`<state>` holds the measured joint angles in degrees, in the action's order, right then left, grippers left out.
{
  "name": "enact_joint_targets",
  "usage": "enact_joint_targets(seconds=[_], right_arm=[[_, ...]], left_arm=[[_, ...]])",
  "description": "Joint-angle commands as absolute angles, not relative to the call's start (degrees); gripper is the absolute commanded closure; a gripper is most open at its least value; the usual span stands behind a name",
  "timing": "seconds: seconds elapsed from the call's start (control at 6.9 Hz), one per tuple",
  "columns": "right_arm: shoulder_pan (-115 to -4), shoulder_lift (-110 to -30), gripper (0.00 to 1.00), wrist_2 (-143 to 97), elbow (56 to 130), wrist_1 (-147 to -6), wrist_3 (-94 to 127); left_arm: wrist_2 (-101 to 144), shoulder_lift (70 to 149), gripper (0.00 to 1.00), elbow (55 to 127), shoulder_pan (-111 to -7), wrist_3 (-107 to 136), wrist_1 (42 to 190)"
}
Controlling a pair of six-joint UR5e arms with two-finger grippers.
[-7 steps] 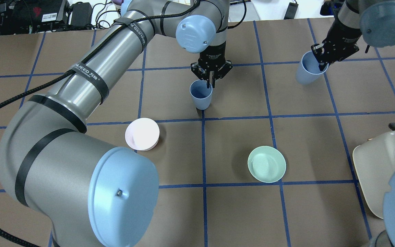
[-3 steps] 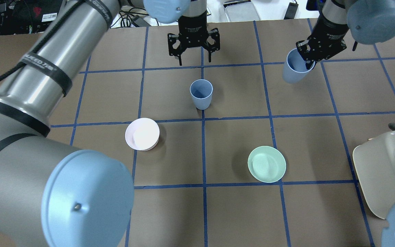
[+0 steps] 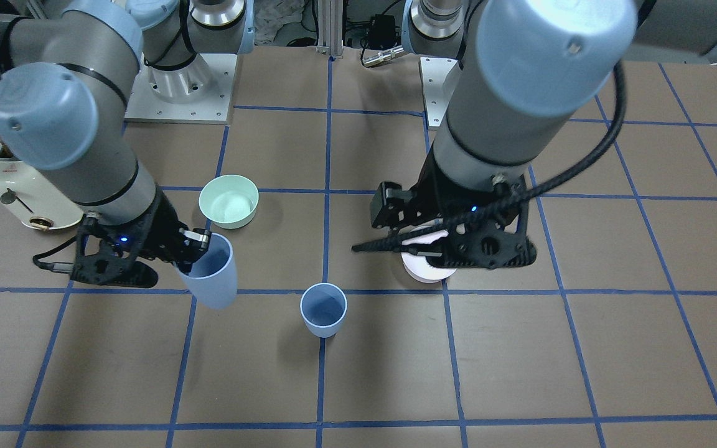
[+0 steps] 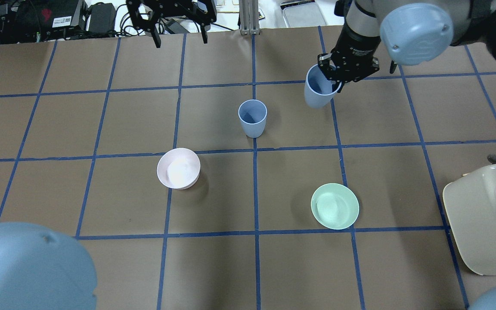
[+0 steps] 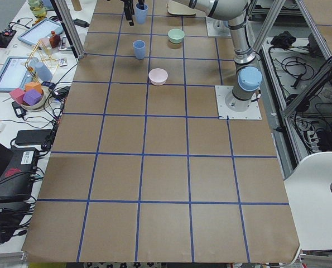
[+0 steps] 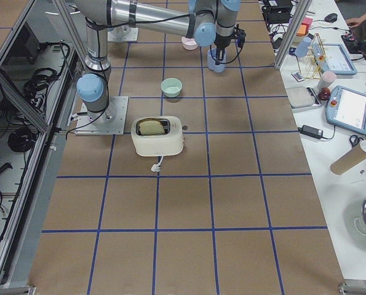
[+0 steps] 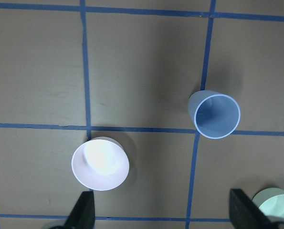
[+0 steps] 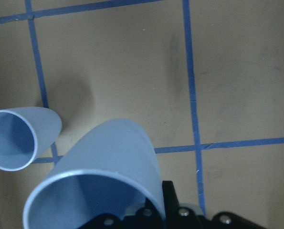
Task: Stack blue cups with both arms
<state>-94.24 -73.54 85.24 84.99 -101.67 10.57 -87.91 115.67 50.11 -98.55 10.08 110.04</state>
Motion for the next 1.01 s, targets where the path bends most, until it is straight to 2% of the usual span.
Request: enact_joint_targets(seconds=[0.0, 0.29, 0.43, 0.58, 0.87], right_arm=[[-101.2, -71.4, 1.00, 84.2, 82.2, -101.9, 22.0], [-106.5, -67.3, 1.00, 84.5, 79.5, -102.4, 28.8], [-107.2, -66.0, 1.00, 84.7, 79.0, -102.8, 28.8], [-107.1, -65.1, 1.00, 84.8, 79.0, -104.1, 28.6], [-107.1, -63.8, 1.00, 85.0, 79.0, -105.6, 28.2]], left_arm=[[-88.3, 109.6, 0.11, 56.6, -97.0, 8.1, 109.9], [-88.2, 105.7, 0.11, 64.1, -96.9, 7.7, 102.8], [-88.3, 103.3, 0.09, 68.9, -96.8, 7.2, 99.0], [-90.2, 101.4, 0.00, 72.7, -96.7, 5.9, 95.8], [-90.7, 96.9, 0.00, 79.5, -93.4, 2.6, 93.3]])
